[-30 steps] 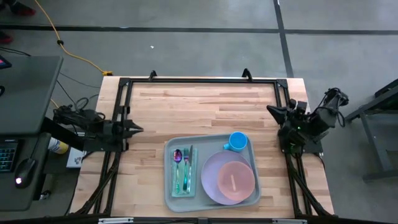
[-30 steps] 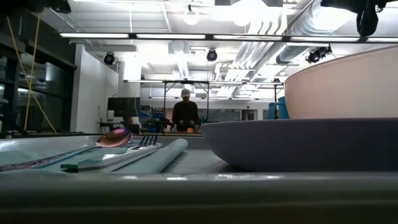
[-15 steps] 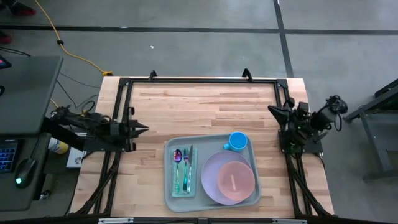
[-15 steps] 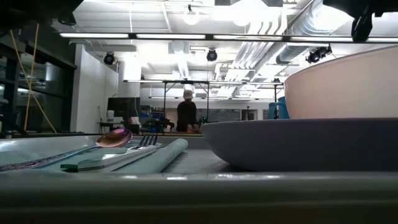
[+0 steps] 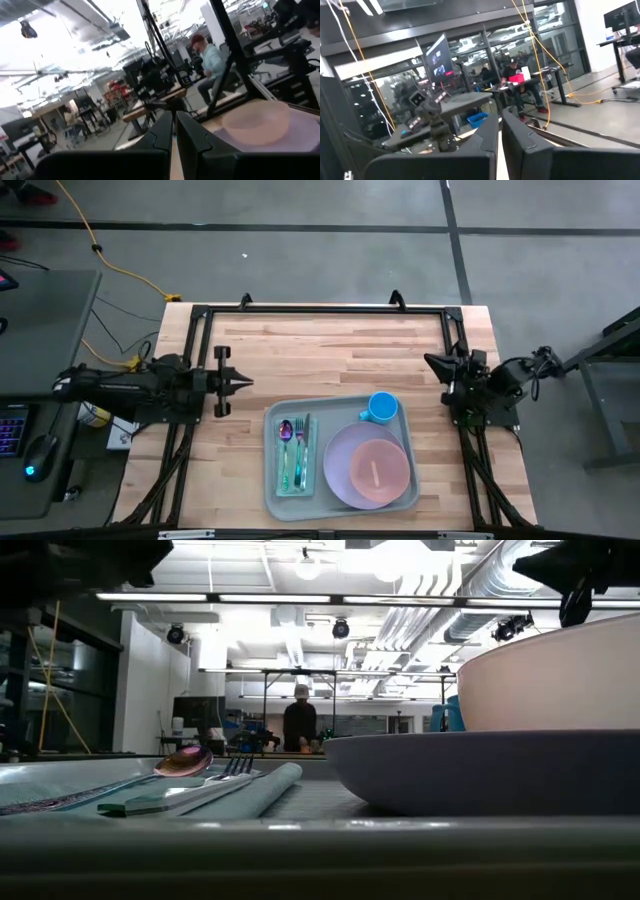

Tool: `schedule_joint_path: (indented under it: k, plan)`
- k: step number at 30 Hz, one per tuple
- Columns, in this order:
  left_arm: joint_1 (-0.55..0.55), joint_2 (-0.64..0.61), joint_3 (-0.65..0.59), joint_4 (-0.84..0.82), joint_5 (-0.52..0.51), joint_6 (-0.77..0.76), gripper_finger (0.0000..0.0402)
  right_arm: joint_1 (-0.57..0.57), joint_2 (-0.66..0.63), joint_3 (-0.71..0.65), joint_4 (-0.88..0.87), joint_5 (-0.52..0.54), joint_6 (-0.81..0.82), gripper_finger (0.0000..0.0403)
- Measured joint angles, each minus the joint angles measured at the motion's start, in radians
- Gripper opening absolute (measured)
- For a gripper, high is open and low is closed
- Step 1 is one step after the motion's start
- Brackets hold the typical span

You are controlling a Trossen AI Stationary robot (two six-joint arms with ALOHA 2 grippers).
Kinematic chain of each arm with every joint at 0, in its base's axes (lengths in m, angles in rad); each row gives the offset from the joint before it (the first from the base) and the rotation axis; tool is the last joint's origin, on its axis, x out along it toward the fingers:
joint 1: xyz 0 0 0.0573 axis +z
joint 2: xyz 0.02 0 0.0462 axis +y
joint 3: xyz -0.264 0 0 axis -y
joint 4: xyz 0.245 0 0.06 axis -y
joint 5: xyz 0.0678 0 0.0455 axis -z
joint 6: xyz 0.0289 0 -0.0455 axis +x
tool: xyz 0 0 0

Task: Set up tray
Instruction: Return to Home Position

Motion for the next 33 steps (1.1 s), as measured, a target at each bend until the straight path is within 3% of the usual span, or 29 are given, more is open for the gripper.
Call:
schedule_joint_path:
  k: [11,18,25,33]
  plan:
    - [0.192,0.006,0.000,0.030,0.180,-0.015,0.0056,-0.133,0.000,-0.085,0.007,-0.112,0.116,0.0000]
    - [0.260,0.006,0.000,0.022,0.258,-0.023,0.0056,-0.279,0.000,-0.110,-0.016,-0.282,0.106,0.0000]
    - [0.266,0.006,0.000,0.001,0.257,-0.019,0.0056,-0.409,0.000,-0.167,-0.043,-0.402,0.154,0.0000]
    - [0.266,0.006,0.001,-0.032,0.254,-0.016,0.0056,-0.528,0.002,-0.175,-0.115,-0.666,0.228,0.0000]
